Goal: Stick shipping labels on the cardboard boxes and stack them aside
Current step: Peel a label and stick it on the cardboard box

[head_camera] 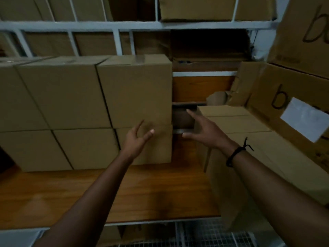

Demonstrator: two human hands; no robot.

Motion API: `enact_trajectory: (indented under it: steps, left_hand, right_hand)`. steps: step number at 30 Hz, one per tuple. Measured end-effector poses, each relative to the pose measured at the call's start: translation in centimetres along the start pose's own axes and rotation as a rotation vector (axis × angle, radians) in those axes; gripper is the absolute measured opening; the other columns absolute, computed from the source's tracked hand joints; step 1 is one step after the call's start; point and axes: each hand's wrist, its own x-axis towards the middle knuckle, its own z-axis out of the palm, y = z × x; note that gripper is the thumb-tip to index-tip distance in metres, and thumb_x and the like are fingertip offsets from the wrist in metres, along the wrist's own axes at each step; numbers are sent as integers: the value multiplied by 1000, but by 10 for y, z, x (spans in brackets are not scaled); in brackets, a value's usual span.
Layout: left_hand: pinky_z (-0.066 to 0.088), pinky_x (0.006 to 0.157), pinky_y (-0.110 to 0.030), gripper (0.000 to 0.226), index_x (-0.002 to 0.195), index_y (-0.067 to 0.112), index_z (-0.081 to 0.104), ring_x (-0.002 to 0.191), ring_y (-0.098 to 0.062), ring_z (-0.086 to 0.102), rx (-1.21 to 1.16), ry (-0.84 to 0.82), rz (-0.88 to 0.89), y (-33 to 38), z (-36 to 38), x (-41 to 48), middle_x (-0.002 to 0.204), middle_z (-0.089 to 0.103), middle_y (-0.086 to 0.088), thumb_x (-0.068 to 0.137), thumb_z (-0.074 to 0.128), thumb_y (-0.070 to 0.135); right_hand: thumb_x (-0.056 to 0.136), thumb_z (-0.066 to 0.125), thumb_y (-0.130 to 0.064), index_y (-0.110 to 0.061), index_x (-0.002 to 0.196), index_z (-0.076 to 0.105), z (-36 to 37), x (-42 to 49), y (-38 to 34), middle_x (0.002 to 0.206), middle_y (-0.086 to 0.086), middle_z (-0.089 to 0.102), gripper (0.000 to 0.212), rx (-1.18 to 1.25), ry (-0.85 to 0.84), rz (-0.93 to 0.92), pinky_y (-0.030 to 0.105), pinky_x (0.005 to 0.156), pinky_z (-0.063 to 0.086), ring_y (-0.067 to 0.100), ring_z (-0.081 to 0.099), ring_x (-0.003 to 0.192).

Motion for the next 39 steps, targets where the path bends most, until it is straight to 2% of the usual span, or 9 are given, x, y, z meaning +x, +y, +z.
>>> enact_trajectory:
  steps: [3,9,15,19,24,28,33,37,39]
  left_hand:
    - [28,112,-30,79,152,30,32,146,-20,27,97,107,95,1,-42,32,160,27,-9,85,72,42]
    - [18,115,-58,90,151,50,10,149,-37,-8,429,172,257,5,-77,83,163,-16,-10,84,69,52]
    - [5,118,-61,98,154,44,1,145,-47,-18,537,190,264,2,-57,109,157,-29,-20,81,63,65]
    - [13,116,-63,98,153,46,1,143,-51,-17,487,216,290,3,-45,112,158,-27,-20,79,61,69]
    - [14,113,-65,93,152,48,-1,144,-49,-18,468,251,350,9,-41,106,162,-21,-5,82,56,71]
    - [15,112,-63,86,154,43,12,147,-44,-1,498,348,416,4,-39,95,164,-10,-7,84,55,67]
    - [36,106,-56,91,151,48,16,145,-35,15,359,437,414,15,-67,111,163,-1,-9,80,71,55]
    - [46,100,-51,99,151,47,15,135,-29,35,285,391,410,49,-86,131,154,22,-11,74,77,53]
    - [43,100,-43,102,152,45,18,132,-27,38,307,365,370,63,-93,139,152,29,-10,71,80,51]
  right_hand:
    - [73,77,-53,-52,149,2,18,37,-35,161,-6,13,107,50,47,10,54,112,30,24,17,146]
    - [72,83,-37,-46,151,-3,27,94,-82,158,1,16,117,182,323,-3,53,102,39,28,26,141]
    - [69,85,-30,-55,146,-9,34,138,-89,159,12,9,124,83,357,36,61,103,41,35,23,143]
    - [74,82,-29,-46,150,-10,48,149,-85,152,14,23,120,21,384,30,53,100,42,31,34,136]
    - [76,79,-37,-43,151,-4,47,144,-69,149,12,28,113,-24,442,-46,44,93,47,29,39,131]
    - [74,78,-46,-42,150,-3,38,132,-56,142,14,35,110,-94,495,-113,41,87,51,28,47,120]
    - [73,79,-48,-35,153,4,11,136,-63,155,17,19,111,-87,520,-168,50,93,50,35,38,133]
    - [69,82,-47,-37,154,5,-13,151,-86,156,16,16,115,-72,504,-192,31,81,45,33,35,135]
    - [68,83,-47,-43,152,4,-22,158,-93,157,13,17,116,-41,478,-157,35,85,44,32,32,138]
